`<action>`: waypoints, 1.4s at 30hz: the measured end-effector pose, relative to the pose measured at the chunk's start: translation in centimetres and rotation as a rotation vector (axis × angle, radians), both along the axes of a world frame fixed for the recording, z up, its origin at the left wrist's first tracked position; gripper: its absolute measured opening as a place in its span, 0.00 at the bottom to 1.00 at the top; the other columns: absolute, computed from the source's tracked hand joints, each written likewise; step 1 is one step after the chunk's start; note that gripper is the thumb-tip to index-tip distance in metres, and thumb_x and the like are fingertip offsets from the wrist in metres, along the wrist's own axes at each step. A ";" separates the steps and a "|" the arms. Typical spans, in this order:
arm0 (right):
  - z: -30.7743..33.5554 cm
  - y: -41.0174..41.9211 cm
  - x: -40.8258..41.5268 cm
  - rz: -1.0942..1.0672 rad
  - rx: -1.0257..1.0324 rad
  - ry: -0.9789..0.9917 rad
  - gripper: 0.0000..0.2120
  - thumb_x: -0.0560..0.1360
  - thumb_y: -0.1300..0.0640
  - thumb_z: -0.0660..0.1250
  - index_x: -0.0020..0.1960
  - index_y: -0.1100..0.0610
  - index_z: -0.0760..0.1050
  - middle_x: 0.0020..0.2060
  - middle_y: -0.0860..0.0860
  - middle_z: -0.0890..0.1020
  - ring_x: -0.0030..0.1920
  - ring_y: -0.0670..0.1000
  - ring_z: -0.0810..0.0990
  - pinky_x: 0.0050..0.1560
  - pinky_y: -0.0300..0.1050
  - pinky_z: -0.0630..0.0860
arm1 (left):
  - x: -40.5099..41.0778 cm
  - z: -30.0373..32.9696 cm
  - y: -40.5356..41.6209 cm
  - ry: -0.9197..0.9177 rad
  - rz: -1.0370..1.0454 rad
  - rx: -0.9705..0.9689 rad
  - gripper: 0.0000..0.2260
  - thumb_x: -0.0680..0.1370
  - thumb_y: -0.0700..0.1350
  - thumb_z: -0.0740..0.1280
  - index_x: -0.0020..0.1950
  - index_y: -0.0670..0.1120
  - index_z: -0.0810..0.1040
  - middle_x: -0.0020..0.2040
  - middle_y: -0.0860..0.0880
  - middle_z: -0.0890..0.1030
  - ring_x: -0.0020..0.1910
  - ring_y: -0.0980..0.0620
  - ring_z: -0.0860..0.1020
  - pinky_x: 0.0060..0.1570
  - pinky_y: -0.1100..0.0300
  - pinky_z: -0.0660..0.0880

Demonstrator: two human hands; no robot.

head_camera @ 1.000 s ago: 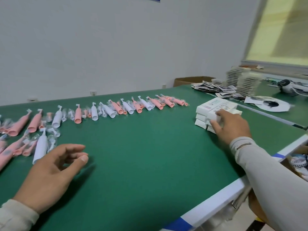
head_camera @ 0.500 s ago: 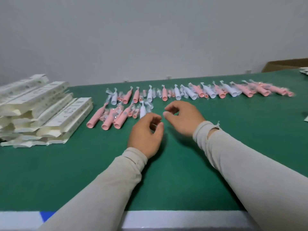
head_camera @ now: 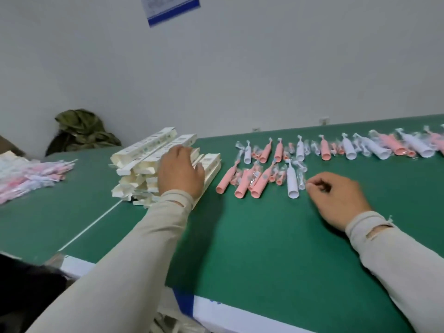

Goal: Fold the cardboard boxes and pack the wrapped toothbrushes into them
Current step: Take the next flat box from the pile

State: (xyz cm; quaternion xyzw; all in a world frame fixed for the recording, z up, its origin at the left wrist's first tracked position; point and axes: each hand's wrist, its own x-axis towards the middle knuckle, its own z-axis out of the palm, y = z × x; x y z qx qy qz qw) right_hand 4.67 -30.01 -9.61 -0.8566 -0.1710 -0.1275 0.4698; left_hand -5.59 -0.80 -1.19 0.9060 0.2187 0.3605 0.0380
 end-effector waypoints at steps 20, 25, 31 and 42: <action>1.1 -0.3 -1.0 -0.023 0.105 0.019 0.06 0.75 0.52 0.69 0.40 0.46 0.79 0.36 0.41 0.82 0.39 0.45 0.80 0.46 0.46 0.79 | 0.1 2.7 4.7 -0.046 0.132 0.086 0.13 0.79 0.39 0.59 0.34 0.44 0.73 0.37 0.44 0.77 0.33 0.42 0.71 0.37 0.53 0.69; 1.4 -0.6 -1.0 -0.035 0.141 0.001 0.07 0.75 0.53 0.70 0.38 0.46 0.79 0.33 0.37 0.81 0.35 0.39 0.78 0.38 0.37 0.73 | 0.9 3.4 -0.9 -0.330 -0.186 0.077 0.07 0.81 0.40 0.63 0.49 0.41 0.80 0.43 0.44 0.79 0.43 0.45 0.73 0.46 0.58 0.65; 3.8 0.4 -2.6 0.347 0.846 0.378 0.19 0.77 0.39 0.66 0.54 0.54 0.81 0.45 0.53 0.87 0.40 0.49 0.84 0.37 0.47 0.78 | 2.2 -0.2 -13.7 -0.419 -0.762 0.240 0.04 0.77 0.36 0.66 0.44 0.40 0.79 0.38 0.44 0.79 0.38 0.44 0.74 0.39 0.49 0.71; 3.7 -2.3 -0.6 0.187 0.986 0.447 0.09 0.82 0.56 0.65 0.57 0.56 0.81 0.50 0.51 0.87 0.50 0.53 0.86 0.50 0.48 0.79 | 5.5 -3.3 -17.4 -0.514 -0.870 -0.117 0.03 0.79 0.42 0.66 0.51 0.48 0.78 0.46 0.54 0.79 0.46 0.53 0.77 0.47 0.62 0.72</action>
